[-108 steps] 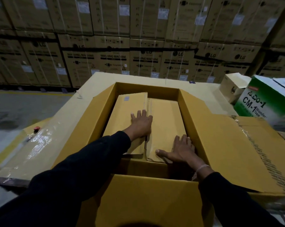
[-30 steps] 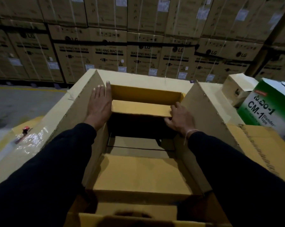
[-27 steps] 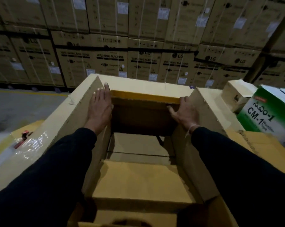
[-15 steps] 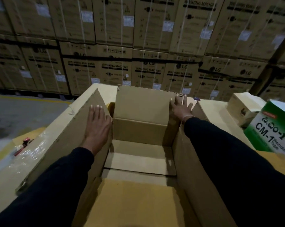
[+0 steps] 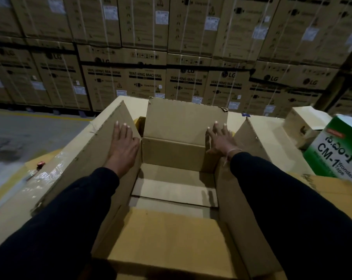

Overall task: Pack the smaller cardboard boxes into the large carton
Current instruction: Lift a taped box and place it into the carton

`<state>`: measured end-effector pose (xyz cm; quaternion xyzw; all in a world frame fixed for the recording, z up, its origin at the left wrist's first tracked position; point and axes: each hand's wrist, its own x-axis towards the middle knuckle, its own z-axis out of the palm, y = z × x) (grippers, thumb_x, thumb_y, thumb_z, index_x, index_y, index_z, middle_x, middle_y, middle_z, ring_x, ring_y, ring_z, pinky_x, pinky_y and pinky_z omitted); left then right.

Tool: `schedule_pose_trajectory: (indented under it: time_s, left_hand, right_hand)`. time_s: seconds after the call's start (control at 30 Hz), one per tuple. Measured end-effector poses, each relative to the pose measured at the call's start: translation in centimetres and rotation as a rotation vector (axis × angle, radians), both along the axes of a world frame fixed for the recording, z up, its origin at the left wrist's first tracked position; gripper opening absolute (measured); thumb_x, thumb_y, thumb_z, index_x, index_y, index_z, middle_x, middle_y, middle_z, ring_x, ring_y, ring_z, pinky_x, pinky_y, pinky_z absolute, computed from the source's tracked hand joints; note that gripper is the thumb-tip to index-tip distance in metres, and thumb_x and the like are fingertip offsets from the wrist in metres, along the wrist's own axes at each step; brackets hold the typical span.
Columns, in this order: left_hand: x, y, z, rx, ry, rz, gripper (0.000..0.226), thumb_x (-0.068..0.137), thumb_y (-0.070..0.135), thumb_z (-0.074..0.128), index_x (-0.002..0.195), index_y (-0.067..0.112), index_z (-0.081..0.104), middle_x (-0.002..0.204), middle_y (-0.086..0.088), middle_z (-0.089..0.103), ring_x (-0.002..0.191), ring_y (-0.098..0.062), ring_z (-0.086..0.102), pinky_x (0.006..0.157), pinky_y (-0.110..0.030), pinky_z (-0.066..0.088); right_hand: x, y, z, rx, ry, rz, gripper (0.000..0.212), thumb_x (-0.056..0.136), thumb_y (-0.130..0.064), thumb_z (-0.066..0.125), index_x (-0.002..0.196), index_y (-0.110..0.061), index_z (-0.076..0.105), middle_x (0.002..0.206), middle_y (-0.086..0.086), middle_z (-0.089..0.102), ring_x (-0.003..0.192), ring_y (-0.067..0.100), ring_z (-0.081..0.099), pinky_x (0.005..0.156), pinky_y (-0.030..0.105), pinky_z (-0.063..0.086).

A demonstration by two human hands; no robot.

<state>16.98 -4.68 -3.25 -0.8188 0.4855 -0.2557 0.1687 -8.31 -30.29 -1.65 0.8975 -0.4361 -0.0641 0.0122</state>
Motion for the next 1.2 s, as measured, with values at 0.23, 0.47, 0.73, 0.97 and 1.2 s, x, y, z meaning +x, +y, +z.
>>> schedule_pose_trajectory:
  time_s: [0.23,0.47,0.73,0.97,1.2]
  left_hand:
    - [-1.5,1.6,0.3,0.056,-0.003,-0.007,0.047,0.092,0.028,0.056,0.137,0.018,0.051,0.16,-0.027,0.025,0.151,-0.049,0.014,0.118,-0.071,-0.001]
    - [-3.3,4.1,1.1,0.11,0.012,-0.006,0.047,0.095,0.031,0.052,0.14,0.017,0.048,0.159,-0.028,0.029,0.151,-0.049,0.014,0.119,-0.072,-0.001]
    - [-3.4,6.5,4.7,0.058,0.094,-0.039,0.024,0.098,0.028,0.048,0.119,0.02,0.055,0.124,-0.013,0.063,0.133,-0.038,0.048,0.118,-0.072,0.004]
    - [-2.2,8.2,7.8,-0.039,0.216,-0.122,0.009,0.098,0.009,0.047,0.099,0.017,0.051,0.097,-0.004,0.062,0.099,-0.028,0.064,0.118,-0.065,0.019]
    - [-3.7,10.5,8.2,0.078,0.185,-0.076,0.012,0.097,0.01,0.051,0.106,0.016,0.057,0.109,-0.009,0.057,0.115,-0.03,0.056,0.113,-0.077,0.014]
  right_hand:
    - [-0.8,8.3,-4.0,0.126,0.162,0.11,0.086,0.098,-0.063,0.058,0.165,-0.02,0.027,0.17,0.013,0.025,0.153,0.039,0.024,0.124,0.051,0.026]
    - [-3.1,15.8,-8.2,0.765,0.148,-0.19,0.08,0.093,-0.079,0.049,0.139,-0.015,0.065,0.138,0.007,0.066,0.131,0.03,0.056,0.116,0.048,0.039]
    - [-5.9,17.8,-2.0,0.778,-0.122,-0.273,0.072,0.102,-0.068,0.042,0.118,-0.006,0.075,0.119,0.014,0.072,0.111,0.029,0.066,0.1,0.046,0.052]
    - [-8.4,17.5,7.0,0.619,-0.251,-0.138,0.026,0.106,-0.031,0.058,0.1,-0.007,0.069,0.087,0.008,0.062,0.071,0.017,0.06,0.062,0.027,0.049]
    - [-12.7,25.5,11.4,0.737,0.167,0.079,0.047,0.093,-0.048,0.073,0.137,-0.038,0.062,0.125,-0.002,0.069,0.107,0.018,0.066,0.099,0.044,0.055]
